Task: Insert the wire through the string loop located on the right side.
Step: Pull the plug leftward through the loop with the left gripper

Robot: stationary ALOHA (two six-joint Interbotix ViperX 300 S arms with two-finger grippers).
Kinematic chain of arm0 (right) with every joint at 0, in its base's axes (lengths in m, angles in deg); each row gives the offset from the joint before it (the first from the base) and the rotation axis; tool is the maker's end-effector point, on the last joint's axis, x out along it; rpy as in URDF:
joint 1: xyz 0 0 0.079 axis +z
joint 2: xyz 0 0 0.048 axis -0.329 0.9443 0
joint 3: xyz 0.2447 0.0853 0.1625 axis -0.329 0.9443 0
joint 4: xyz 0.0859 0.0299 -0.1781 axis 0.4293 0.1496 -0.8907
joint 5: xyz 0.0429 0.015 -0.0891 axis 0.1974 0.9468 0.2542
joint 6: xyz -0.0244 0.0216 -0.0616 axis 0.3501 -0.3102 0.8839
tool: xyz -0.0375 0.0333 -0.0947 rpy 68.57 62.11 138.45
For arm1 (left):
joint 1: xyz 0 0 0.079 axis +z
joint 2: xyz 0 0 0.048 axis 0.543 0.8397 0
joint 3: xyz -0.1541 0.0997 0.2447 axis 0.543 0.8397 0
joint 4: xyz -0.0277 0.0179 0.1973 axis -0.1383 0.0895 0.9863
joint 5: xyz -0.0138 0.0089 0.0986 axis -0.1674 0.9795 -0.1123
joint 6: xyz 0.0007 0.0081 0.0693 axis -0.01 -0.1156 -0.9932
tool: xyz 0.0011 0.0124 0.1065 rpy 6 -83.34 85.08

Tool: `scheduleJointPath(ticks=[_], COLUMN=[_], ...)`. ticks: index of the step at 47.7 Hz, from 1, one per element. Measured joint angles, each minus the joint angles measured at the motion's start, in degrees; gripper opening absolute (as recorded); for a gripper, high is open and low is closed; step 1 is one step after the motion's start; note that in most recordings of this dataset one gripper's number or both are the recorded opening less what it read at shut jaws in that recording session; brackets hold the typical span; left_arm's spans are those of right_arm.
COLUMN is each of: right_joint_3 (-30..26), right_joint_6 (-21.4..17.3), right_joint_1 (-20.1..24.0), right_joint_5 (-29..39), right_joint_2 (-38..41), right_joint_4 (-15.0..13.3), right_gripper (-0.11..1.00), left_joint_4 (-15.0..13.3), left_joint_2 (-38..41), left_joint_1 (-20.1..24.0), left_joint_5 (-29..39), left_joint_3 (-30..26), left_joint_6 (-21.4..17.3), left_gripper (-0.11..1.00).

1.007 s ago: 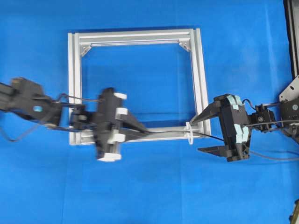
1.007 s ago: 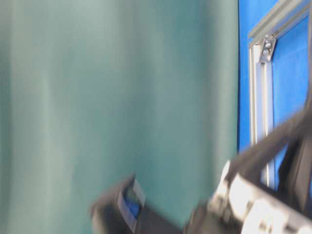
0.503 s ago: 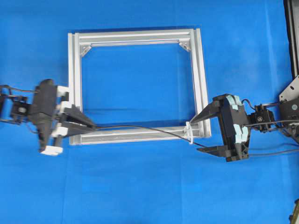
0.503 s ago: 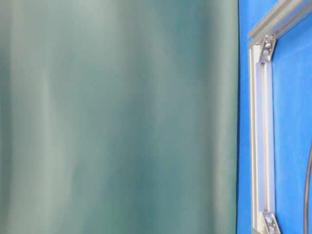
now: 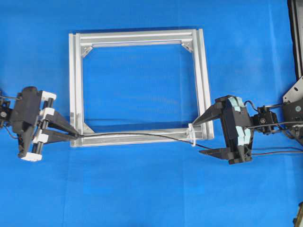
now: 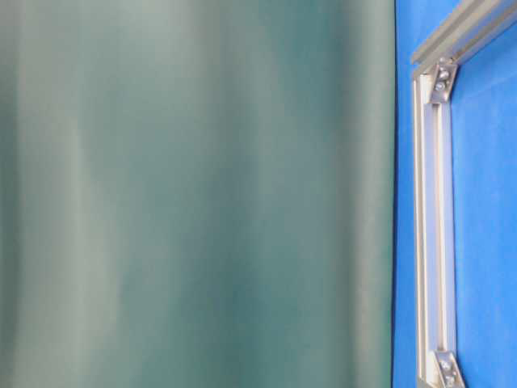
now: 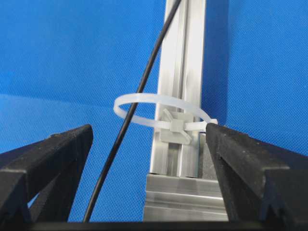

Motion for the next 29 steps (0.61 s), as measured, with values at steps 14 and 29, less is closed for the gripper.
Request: scheduleJointPath(ticks=[14, 29], right_joint_3=[-0.1, -0.4], right_joint_6=[0.0, 0.0], right_joint_1=[0.0, 0.0], right_joint_5=[0.2, 1.0], right_joint_2=[0.0, 0.0], right_joint_4=[0.0, 0.0], right_gripper=[0.87, 0.87], left_joint_4=[0.1, 0.1], left_joint_2=[1.1, 1.1], left_joint_1=[0.0, -0.1], left_joint_5=[3.4, 3.4], left_joint_3=[-1.8, -1.8], left_joint_6=[0.1, 0.1], left_gripper=[0.08, 0.17])
